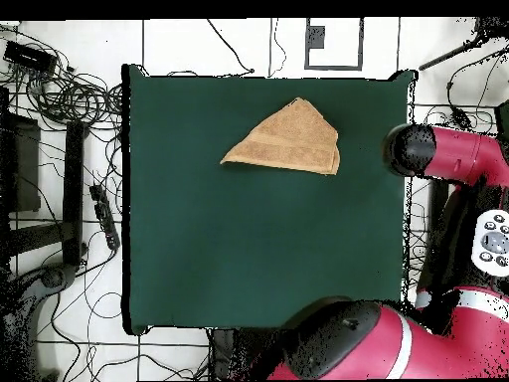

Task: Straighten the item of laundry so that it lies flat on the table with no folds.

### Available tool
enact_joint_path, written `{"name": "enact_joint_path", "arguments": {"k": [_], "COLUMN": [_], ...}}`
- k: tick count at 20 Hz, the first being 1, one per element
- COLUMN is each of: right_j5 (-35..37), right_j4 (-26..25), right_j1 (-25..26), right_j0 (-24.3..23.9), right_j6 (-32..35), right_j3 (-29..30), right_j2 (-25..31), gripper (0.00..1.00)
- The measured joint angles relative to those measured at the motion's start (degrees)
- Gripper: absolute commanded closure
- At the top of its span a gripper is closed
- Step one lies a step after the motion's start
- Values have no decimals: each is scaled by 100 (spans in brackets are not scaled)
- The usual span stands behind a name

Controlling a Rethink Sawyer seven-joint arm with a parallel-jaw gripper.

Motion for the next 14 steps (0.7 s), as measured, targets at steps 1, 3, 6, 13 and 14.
{"name": "enact_joint_path", "arguments": {"k": [1, 3, 6, 13, 14], "right_j5": [280, 939, 1887, 3520, 3600], "right_j4": [58, 199, 349, 398, 395], "right_j1": [60, 179, 321, 446, 449], "right_j0": [-6, -45, -129, -545, -600], "right_j6": [0, 0, 0, 0, 0], "right_j3": [-141, -438, -826, -1648, -1740], "right_j2": [-23, -55, -75, -76, -77], "gripper": [0, 0, 0, 0, 0]}}
